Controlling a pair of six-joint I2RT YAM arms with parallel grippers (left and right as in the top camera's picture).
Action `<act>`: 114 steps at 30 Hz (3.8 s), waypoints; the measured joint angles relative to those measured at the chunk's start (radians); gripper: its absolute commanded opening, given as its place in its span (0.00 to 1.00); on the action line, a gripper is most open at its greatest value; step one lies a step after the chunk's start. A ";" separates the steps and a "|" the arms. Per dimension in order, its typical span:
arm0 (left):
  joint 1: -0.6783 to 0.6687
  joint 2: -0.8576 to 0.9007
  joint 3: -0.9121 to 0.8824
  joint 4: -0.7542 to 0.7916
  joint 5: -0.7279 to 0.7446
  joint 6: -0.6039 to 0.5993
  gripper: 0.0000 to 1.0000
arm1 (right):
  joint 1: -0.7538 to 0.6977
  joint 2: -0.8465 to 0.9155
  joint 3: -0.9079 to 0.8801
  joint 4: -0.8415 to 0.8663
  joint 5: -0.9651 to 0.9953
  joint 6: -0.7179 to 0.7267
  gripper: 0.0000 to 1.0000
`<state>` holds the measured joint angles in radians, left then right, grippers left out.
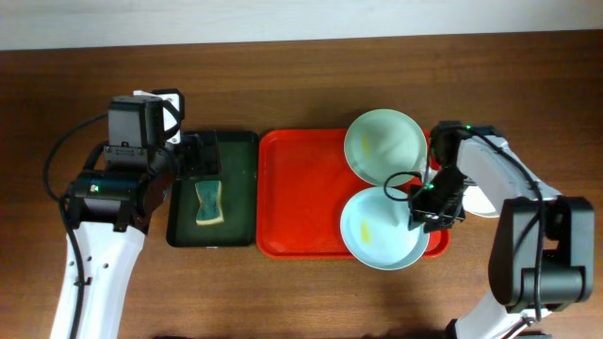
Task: Clean dirty plates on tray and stack at the side
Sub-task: 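Move the right gripper to the lower light blue plate's rim and grip, then drag the light blue plate leftward to the red tray's center, then reposition the right gripper on the light blue plate's rim to hold it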
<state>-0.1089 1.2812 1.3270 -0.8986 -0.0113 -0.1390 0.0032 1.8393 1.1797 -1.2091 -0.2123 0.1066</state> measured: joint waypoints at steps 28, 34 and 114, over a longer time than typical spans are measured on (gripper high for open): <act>0.000 0.000 0.000 0.000 0.000 0.000 0.99 | 0.013 0.000 -0.014 0.013 0.134 -0.004 0.06; 0.000 0.000 0.000 0.000 0.000 0.000 0.99 | 0.013 0.000 -0.023 0.018 0.127 0.000 0.04; -0.001 0.027 -0.006 -0.150 0.103 0.000 0.99 | 0.404 -0.062 -0.013 0.481 -0.024 0.267 0.28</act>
<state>-0.1097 1.3083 1.3209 -1.0481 0.0914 -0.1390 0.4076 1.7775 1.1664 -0.7284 -0.2359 0.3737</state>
